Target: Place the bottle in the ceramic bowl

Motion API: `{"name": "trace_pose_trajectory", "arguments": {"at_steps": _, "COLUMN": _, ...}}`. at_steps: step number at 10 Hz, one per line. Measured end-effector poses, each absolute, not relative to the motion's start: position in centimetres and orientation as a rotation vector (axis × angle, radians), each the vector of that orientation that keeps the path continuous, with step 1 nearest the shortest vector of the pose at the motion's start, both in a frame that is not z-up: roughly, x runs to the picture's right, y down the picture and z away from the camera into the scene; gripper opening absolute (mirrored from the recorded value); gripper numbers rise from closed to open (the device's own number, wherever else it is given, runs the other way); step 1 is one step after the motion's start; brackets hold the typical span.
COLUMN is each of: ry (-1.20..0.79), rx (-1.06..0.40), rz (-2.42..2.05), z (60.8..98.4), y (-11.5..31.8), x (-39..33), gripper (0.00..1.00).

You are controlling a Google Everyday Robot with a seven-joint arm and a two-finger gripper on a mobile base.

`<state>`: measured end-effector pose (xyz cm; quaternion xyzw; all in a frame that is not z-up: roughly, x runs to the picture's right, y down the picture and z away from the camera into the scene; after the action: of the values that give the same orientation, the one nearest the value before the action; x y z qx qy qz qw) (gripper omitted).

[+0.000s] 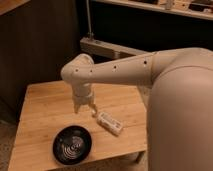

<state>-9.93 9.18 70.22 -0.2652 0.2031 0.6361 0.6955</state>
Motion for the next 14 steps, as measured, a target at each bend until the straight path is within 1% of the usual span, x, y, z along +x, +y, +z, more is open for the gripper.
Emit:
{"name": "trace_pose_trajectory", "arguments": {"at_steps": 2, "ry": 0.295, "rx": -0.578, "rz": 1.3, "z": 69.5, "y": 7.5, "x": -7.5, "gripper": 0.65}}
{"name": "trace_pose_trajectory", "arguments": {"at_steps": 3, "ry": 0.19, "rx": -0.587, "rz": 1.169, "z": 68.9, "y": 6.2, "x": -6.3, "gripper": 0.65}}
{"name": "trace_pose_trajectory", "arguments": {"at_steps": 4, "ry": 0.133, "rx": -0.599, "rz": 1.076, "z": 68.8, "y": 5.0, "x": -4.8, "gripper": 0.65}}
{"name": "trace_pose_trajectory", "arguments": {"at_steps": 7, "ry": -0.001, "rx": -0.616, "rz": 0.837, "z": 68.3, "y": 2.1, "x": -1.2, "gripper": 0.65}}
{"name": "trace_pose_trajectory", "arguments": {"at_steps": 9, "ry": -0.054, "rx": -0.61, "rz": 0.746, "z": 68.1, "y": 1.0, "x": 0.5, "gripper": 0.65}}
{"name": "trace_pose_trajectory", "arguments": {"at_steps": 10, "ry": -0.058, "rx": -0.607, "rz": 0.728, "z": 68.1, "y": 0.8, "x": 0.9, "gripper": 0.65}}
{"name": "trace_pose_trajectory", "arguments": {"at_steps": 12, "ry": -0.033, "rx": -0.613, "rz": 0.727, "z": 68.8, "y": 1.9, "x": 0.0, "gripper": 0.65}}
{"name": "trace_pose_trajectory", "arguments": {"at_steps": 14, "ry": -0.003, "rx": -0.618, "rz": 0.722, "z": 71.1, "y": 4.8, "x": 0.1, "gripper": 0.65}}
